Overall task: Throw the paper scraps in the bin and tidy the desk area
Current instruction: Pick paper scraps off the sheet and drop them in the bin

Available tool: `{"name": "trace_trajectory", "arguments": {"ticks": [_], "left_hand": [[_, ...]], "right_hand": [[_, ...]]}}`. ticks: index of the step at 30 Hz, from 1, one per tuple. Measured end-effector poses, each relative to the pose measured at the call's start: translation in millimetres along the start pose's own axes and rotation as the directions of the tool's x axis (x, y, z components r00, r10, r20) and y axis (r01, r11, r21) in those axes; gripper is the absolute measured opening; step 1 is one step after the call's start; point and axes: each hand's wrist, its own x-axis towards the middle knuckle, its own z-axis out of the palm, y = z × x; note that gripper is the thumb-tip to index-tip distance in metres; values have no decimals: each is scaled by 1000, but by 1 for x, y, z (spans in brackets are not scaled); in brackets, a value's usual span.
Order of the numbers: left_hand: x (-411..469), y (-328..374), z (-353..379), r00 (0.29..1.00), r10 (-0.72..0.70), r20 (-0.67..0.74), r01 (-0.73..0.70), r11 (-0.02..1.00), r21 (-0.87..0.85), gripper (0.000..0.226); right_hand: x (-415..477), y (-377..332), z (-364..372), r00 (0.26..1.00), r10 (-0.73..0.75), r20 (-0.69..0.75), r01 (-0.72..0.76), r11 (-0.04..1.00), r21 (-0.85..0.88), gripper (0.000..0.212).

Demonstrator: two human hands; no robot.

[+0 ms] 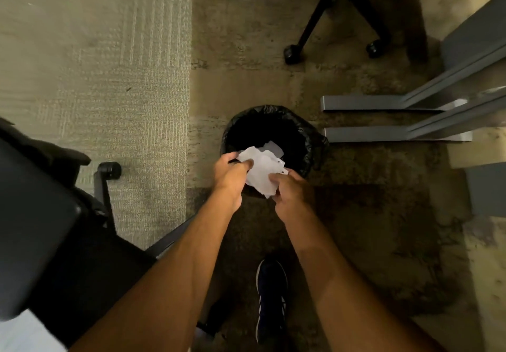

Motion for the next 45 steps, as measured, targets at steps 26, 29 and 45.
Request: {"name": "trace_trajectory", "arguments": {"ticks": [26, 29, 45], "left_hand": [[-39, 14, -8, 969, 52, 240, -32, 996, -84, 63], [-81, 24, -24, 964, 95, 247, -61, 988, -144, 61], [-268, 7, -240, 990, 138, 37, -103, 873, -477, 47]], "right_hand": [[-17, 2, 7, 984, -169, 54, 169, 986, -4, 20], [-57, 2, 7, 967, -226, 118, 225, 974, 24, 21], [-295, 101, 14, 789, -357, 500, 496, 850, -175, 20]]}}
